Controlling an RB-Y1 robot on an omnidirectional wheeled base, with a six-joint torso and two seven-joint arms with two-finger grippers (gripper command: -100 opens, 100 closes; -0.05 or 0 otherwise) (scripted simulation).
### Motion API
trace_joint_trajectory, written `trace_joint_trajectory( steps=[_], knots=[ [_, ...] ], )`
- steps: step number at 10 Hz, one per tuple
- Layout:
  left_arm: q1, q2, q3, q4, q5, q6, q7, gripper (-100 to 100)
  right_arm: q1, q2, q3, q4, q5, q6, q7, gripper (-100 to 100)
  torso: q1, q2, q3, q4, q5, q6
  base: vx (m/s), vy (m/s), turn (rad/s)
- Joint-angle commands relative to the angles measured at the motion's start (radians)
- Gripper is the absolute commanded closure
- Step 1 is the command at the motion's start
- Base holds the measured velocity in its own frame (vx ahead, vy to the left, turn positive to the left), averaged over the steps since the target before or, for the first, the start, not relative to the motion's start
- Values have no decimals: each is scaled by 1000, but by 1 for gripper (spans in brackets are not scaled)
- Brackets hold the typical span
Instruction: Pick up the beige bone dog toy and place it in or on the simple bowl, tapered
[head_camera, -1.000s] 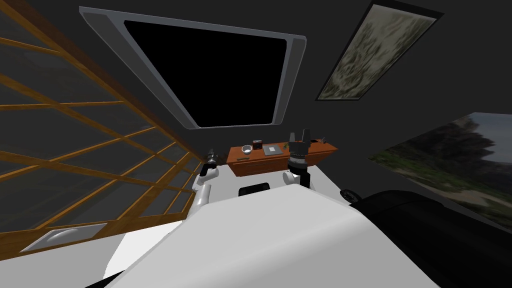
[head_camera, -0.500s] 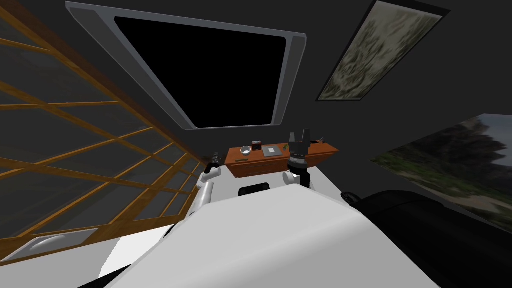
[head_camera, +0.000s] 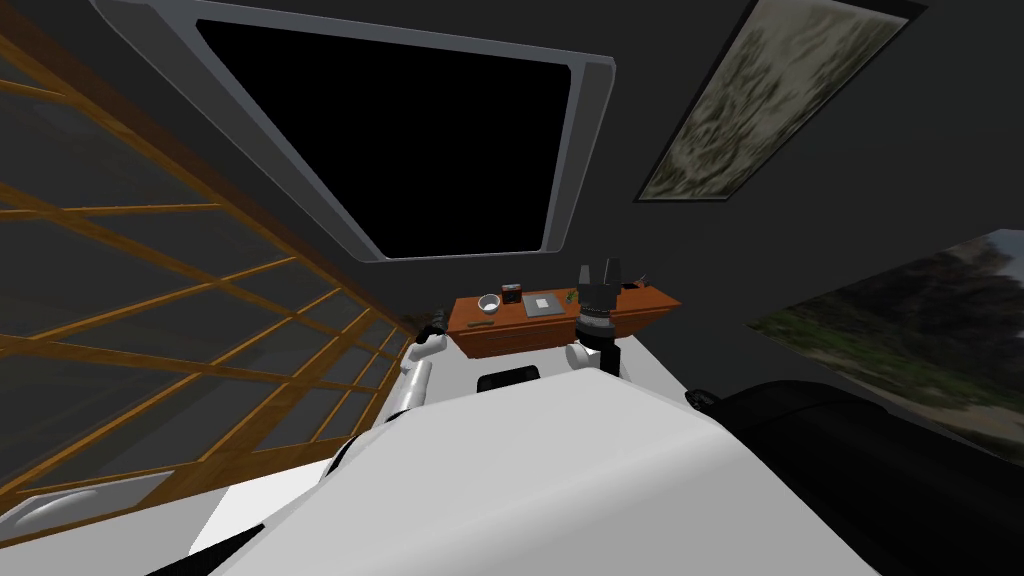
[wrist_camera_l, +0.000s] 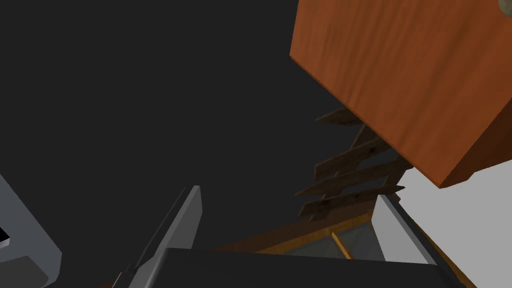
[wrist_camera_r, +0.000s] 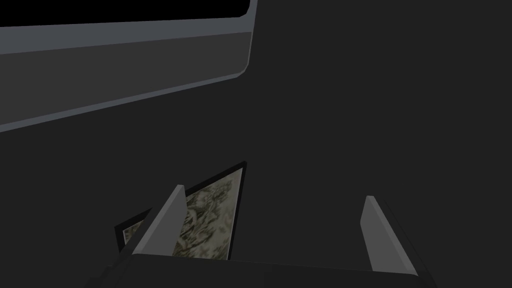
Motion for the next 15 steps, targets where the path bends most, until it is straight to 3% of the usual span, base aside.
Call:
trace_joint_trajectory(
  steps=[1, 2, 8, 10, 11, 13, 15],
  knots=[
    [-29, -8, -4, 50, -14, 43, -4, -100, 0, 0, 0, 0, 0, 0, 0, 0, 0, 0, 0, 0, 0, 0, 55, -56, 7],
    [-29, -8, -4, 73, -14, 43, -4, -100, 0, 0, 0, 0, 0, 0, 0, 0, -1, 0, 0, 0, 0, 0, 45, -52, 8],
    [-101, -38, -37, 267, -52, 197, -13, -100, 0, 0, 0, 0, 0, 0, 0, 0, -2, -2, -1, 0, 0, 0, 87, -69, 7],
    [-101, -38, -37, 278, -52, 197, -13, -100, 0, 0, 0, 0, 0, 0, 0, 0, -1, -3, -1, 0, 0, 0, 69, -38, 1],
    [-109, -45, -43, 309, -57, 220, -14, -100, 0, 0, 0, 0, 0, 0, 0, 0, 2, 0, 0, 0, 0, 0, 54, -15, -6],
    [-109, -45, -43, 309, -57, 220, -14, -100, 0, 0, 0, 0, 0, 0, 0, 0, 2, 1, 0, 0, 0, 0, 35, -13, 1],
    [-119, -60, -52, 361, -66, 256, -16, -100, 0, 0, 0, 0, 0, 0, 0, 0, 1, 2, 1, 0, 0, 0, 65, -34, -7]
  ],
)
